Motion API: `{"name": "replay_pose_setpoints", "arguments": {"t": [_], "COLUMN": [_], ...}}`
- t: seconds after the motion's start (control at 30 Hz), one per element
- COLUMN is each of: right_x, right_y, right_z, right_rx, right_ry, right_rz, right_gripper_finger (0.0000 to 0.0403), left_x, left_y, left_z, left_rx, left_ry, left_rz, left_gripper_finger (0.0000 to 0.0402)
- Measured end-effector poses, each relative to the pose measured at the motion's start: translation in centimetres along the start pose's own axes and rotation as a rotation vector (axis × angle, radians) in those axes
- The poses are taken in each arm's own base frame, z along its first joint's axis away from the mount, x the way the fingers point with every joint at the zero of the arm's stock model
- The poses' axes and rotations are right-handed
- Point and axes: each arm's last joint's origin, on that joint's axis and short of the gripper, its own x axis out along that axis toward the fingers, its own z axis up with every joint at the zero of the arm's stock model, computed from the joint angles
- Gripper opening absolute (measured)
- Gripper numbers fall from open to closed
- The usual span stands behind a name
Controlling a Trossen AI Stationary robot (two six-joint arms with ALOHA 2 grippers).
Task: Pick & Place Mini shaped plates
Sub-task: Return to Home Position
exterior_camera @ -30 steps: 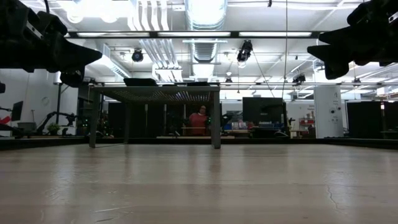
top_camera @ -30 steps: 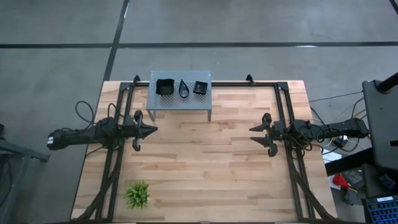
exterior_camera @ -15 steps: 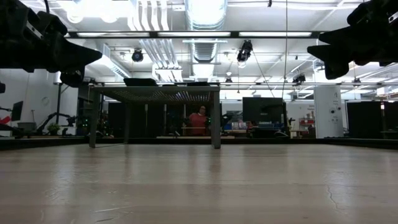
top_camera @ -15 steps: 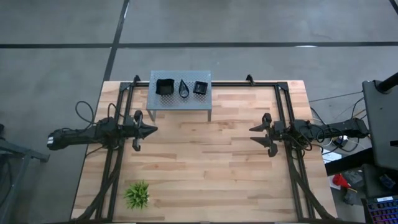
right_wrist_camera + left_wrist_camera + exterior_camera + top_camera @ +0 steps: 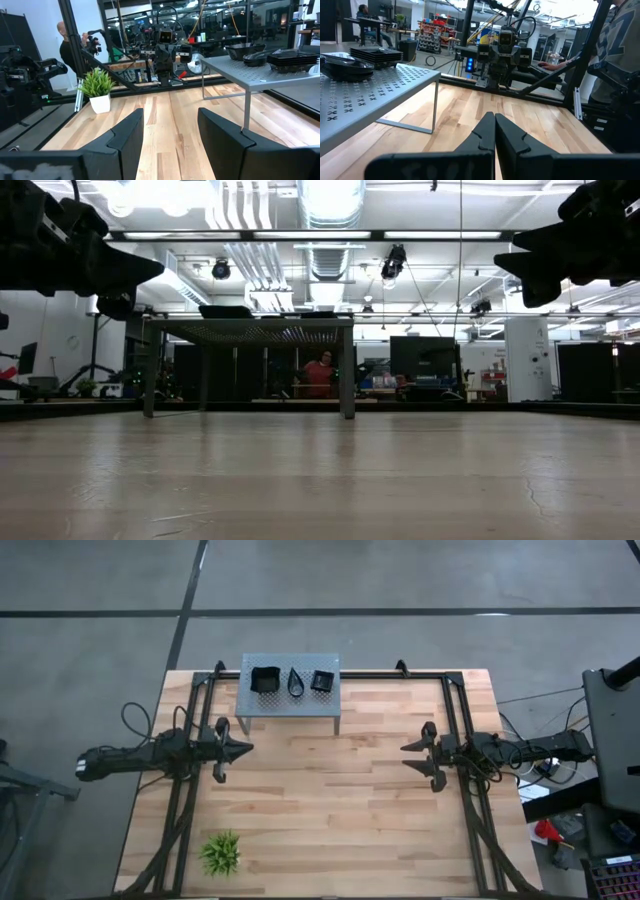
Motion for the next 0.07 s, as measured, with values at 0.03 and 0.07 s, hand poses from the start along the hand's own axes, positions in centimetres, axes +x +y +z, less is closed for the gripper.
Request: {"name": "replay_pose_setpoints", "arguments": {"t": [0.03,0.07], "right_x": [0.0,0.0], "right_y": [0.0,0.0], "right_z": [0.0,0.0], "right_rx": [0.0,0.0], "right_ry": [0.0,0.0], "right_rz": [0.0,0.0], "right_gripper_finger": [0.0185,0.0185], "left_x": [0.0,0.0], "left_y": [0.0,0.0], "left_z": [0.0,0.0], "left_rx": [0.0,0.0], "left_ry": [0.0,0.0], "left_rz": [0.0,0.0], "left_gripper_finger": [0.0005,0.0005]}}
